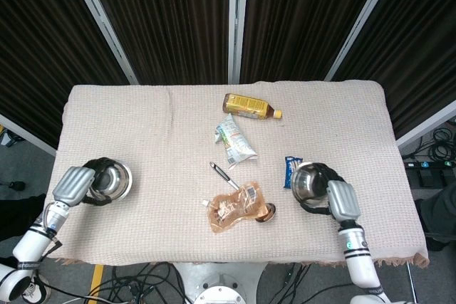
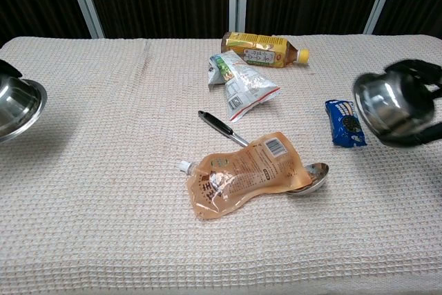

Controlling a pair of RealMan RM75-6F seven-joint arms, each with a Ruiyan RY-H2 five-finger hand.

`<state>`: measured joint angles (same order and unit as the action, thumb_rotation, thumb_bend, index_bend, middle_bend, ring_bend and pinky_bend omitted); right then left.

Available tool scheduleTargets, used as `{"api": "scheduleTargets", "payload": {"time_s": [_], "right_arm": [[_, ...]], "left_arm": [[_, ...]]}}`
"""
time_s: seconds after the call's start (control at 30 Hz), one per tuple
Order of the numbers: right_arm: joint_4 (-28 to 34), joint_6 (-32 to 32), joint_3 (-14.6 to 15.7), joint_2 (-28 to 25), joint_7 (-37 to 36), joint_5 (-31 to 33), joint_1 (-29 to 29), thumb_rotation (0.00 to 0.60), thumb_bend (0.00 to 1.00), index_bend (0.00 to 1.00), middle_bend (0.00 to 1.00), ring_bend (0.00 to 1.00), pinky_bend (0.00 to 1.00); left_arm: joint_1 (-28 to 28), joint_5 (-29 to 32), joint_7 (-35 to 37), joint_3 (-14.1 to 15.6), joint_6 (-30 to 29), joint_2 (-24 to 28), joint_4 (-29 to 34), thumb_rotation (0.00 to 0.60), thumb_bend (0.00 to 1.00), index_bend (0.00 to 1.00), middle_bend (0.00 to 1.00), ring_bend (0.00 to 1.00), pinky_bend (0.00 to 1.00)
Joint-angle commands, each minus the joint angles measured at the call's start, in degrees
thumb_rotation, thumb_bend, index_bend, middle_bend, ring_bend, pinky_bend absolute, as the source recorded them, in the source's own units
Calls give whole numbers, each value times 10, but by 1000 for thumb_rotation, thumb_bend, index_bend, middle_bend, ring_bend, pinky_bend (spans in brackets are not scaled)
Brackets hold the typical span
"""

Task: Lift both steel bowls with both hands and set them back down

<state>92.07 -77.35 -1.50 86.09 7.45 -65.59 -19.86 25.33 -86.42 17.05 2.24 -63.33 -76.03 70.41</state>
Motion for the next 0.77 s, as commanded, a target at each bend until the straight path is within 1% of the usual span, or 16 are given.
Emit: {"api": "scheduleTargets", "payload": {"time_s": [0.03, 0.07, 0.1, 0.13, 0.17, 0.2, 0.23, 0.27, 0.3, 0.33, 0.37, 0.43, 0.5, 0.6, 0.77], "right_arm": [[49, -22, 14, -34, 74, 60, 46, 600, 179, 373, 339, 288, 438], [50, -23, 11, -32, 82, 64, 46, 600, 171, 364, 335, 287, 435], [51, -23, 8, -31, 89, 69, 47, 600, 156, 343, 325, 282, 427], [52, -22, 3, -30, 96, 74, 47, 600, 135, 300, 297, 257, 401], [53, -17, 0, -30, 97, 77, 46, 600, 114, 253, 263, 220, 363], [52, -9, -2, -30, 96, 78, 45, 600, 71, 157, 176, 136, 262], [46, -5, -5, -30, 97, 75, 43, 600, 33, 68, 87, 59, 142], [38, -12, -10, -25, 96, 70, 44, 600, 6, 12, 22, 8, 48], [29, -20, -16, -17, 88, 65, 47, 600, 0, 0, 2, 0, 11], [19, -29, -23, -8, 75, 55, 50, 600, 0, 0, 0, 0, 0], [12, -33, -26, -3, 69, 49, 52, 600, 0, 0, 0, 0, 0], [2, -40, -28, 2, 68, 38, 55, 600, 0, 0, 0, 0, 0], [7, -34, -25, -1, 70, 34, 58, 600, 0, 0, 0, 0, 0], [12, -37, -22, -7, 61, 21, 66, 600, 0, 0, 0, 0, 0], [3, -57, -12, -6, 27, -11, 91, 600, 0, 0, 0, 0, 0]], "left_arm": [[8, -3, -20, 6, 16, 3, 7, 600, 0, 348, 425, 392, 573], [9, -5, -27, 8, 18, 4, 10, 600, 0, 279, 380, 350, 537], [9, -6, -34, 11, 22, 5, 13, 600, 0, 202, 317, 287, 479], [8, -5, -40, 11, 22, 6, 18, 600, 0, 141, 251, 220, 417], [6, -6, -41, 10, 16, 3, 20, 600, 0, 75, 160, 132, 333], [2, -8, -38, 8, 4, -2, 17, 600, 0, 25, 68, 51, 234], [-5, -9, -37, 3, -15, -11, 8, 600, 0, 10, 32, 23, 185], [-10, -9, -36, -1, -28, -19, -1, 600, 0, 0, 2, 1, 117], [-14, -9, -34, -5, -41, -26, -8, 600, 0, 0, 0, 0, 64], [-19, -9, -31, -8, -52, -32, -16, 600, 0, 0, 0, 0, 29], [-22, -10, -33, -10, -61, -35, -20, 600, 0, 0, 0, 0, 11], [-29, -12, -39, -11, -76, -38, -24, 600, 0, 0, 0, 0, 7], [-35, -10, -43, -10, -81, -31, -12, 600, 0, 0, 0, 0, 13], [-52, -2, -61, -7, -95, -15, 14, 600, 0, 0, 0, 0, 15], [-115, 30, -112, -4, -160, 10, 74, 600, 0, 0, 0, 0, 17]]}}
